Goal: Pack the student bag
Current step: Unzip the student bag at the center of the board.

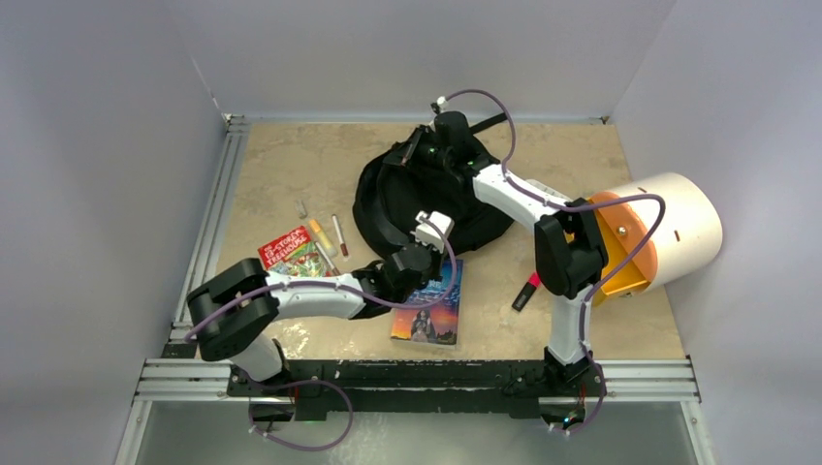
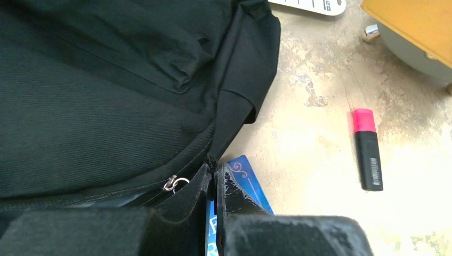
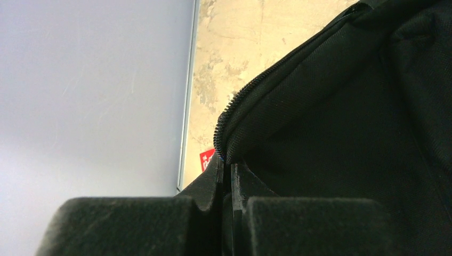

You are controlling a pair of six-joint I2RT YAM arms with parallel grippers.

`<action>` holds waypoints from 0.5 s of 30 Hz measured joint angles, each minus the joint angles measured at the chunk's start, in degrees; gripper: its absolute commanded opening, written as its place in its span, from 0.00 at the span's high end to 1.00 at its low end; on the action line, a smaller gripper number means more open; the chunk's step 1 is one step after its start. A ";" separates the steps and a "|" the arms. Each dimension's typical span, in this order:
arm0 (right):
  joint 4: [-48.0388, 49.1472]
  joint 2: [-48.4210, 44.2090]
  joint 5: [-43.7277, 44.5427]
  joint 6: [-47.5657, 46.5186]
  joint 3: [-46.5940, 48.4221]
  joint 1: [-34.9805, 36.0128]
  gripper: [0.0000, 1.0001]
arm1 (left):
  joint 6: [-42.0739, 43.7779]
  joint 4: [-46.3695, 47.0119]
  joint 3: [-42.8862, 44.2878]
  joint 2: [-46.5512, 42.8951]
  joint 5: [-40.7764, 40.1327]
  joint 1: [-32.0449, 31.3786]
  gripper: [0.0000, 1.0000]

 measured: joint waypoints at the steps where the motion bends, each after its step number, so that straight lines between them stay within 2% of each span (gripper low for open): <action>1: -0.44 0.00 -0.13 -0.04 0.31 0.00 1.00 | 0.24 0.66 0.22 0.68 0.09 -0.26 1.00; 15: -13.62 0.02 -4.39 -3.69 10.93 -0.55 1.00 | 7.32 13.57 8.13 14.47 0.83 -0.72 1.00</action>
